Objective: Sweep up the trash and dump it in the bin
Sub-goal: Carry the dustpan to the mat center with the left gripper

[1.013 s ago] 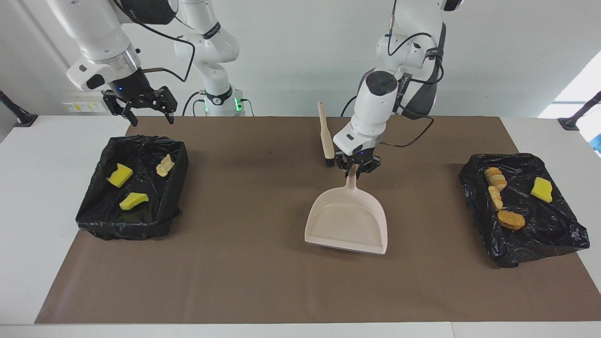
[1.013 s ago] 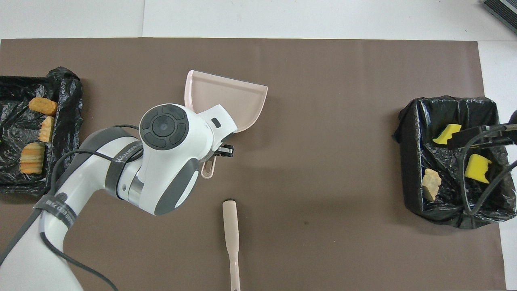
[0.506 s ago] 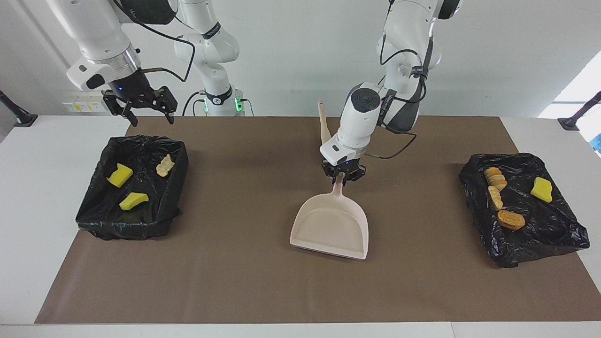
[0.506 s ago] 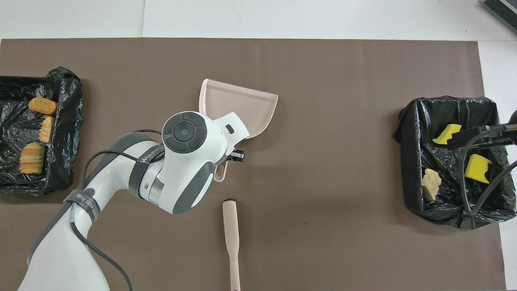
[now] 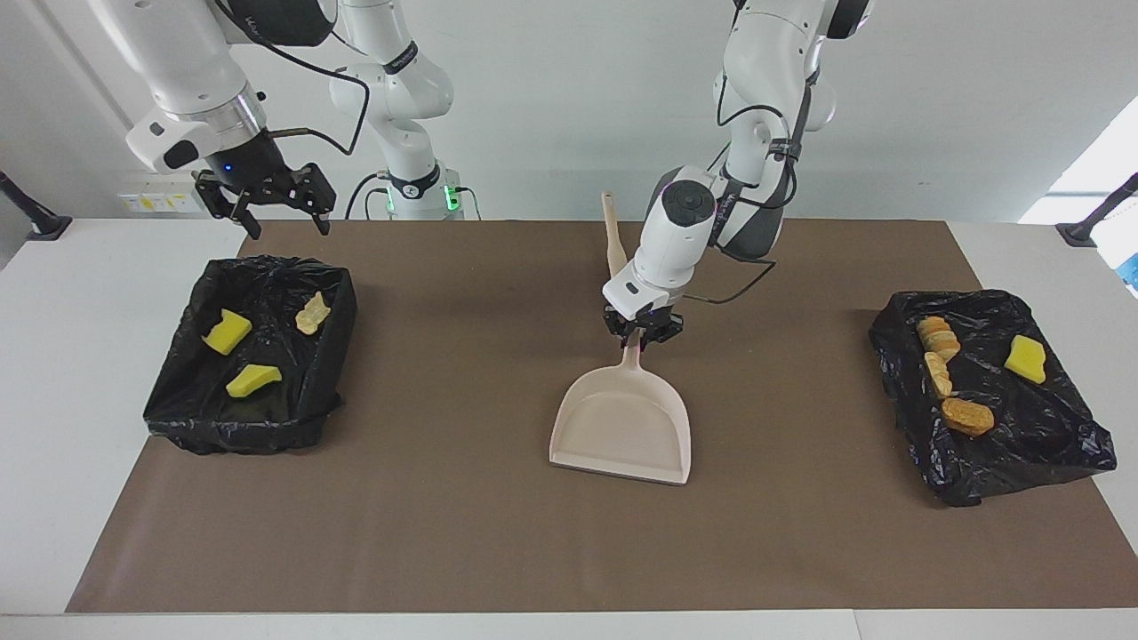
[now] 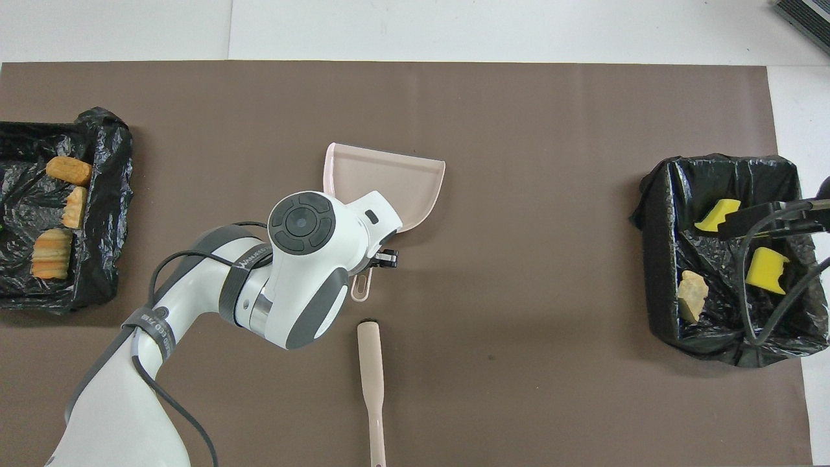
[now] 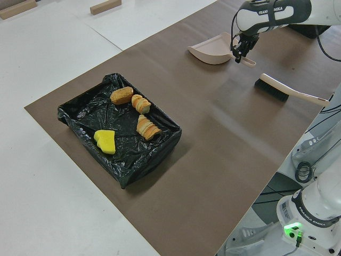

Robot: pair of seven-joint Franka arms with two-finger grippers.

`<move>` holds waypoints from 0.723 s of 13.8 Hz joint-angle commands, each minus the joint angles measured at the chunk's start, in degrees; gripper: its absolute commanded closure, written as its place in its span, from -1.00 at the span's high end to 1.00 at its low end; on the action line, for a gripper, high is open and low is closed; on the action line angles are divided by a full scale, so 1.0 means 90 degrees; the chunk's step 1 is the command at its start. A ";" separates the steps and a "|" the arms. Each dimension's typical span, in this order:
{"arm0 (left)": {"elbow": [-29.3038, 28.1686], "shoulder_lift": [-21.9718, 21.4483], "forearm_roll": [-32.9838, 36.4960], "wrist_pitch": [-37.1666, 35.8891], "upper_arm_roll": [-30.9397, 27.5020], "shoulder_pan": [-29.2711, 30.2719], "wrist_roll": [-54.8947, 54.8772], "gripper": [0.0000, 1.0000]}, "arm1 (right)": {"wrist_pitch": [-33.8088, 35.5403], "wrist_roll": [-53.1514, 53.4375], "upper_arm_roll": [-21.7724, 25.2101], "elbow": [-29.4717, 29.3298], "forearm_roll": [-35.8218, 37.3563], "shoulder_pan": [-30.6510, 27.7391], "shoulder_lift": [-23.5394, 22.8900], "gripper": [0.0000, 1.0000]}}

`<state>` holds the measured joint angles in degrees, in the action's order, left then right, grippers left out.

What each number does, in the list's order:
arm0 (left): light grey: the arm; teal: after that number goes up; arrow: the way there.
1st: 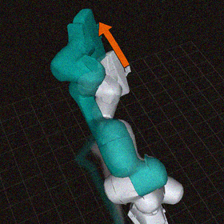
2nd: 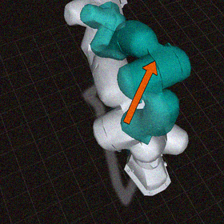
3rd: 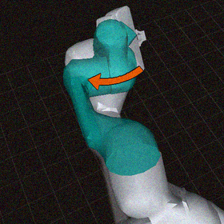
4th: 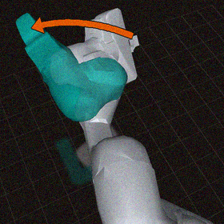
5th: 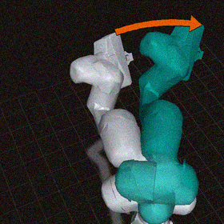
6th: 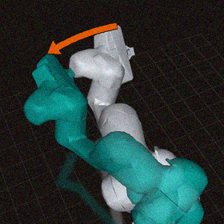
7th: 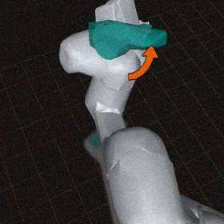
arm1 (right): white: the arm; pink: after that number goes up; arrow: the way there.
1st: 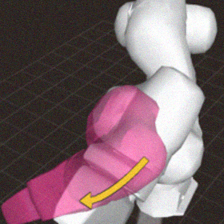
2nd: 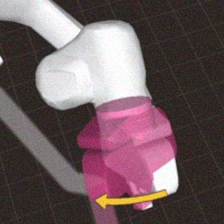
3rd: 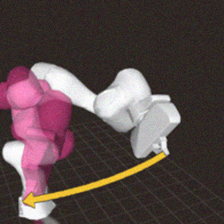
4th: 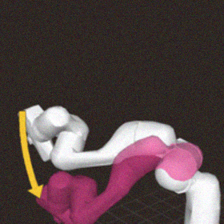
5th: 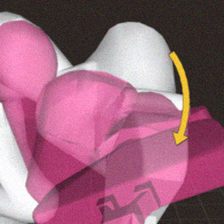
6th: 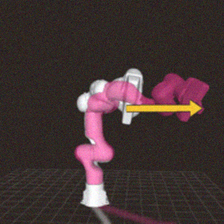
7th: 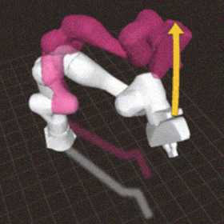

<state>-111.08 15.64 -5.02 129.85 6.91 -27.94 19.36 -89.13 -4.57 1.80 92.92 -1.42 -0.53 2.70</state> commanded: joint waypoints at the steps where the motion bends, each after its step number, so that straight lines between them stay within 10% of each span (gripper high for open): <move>1: -0.0109 0.0030 -0.0126 0.0250 -0.0113 -0.0167 0.0124 -0.93 | 0.0001 0.0088 -0.0024 0.0095 -0.0038 -0.0029 0.0090 1.00; 2: -0.0100 0.0030 -0.0126 0.0250 -0.0113 -0.0167 0.0182 -0.69 | -0.0009 0.0088 -0.0024 0.0095 -0.0038 -0.0029 0.0090 1.00; 4: -0.0061 0.0039 -0.0126 0.0269 -0.0133 -0.0119 0.0212 0.99 | -0.0009 0.0088 -0.0024 0.0095 -0.0038 -0.0029 0.0090 1.00; 10: 0.0212 -0.0361 -0.0126 -0.0412 -0.0182 0.0486 0.0163 1.00 | 0.0001 0.0088 -0.0024 0.0095 -0.0038 -0.0029 0.0090 1.00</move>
<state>-110.13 14.60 -5.24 129.90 5.27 -26.01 20.91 -89.13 -4.57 1.80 92.92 -1.42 -0.53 2.70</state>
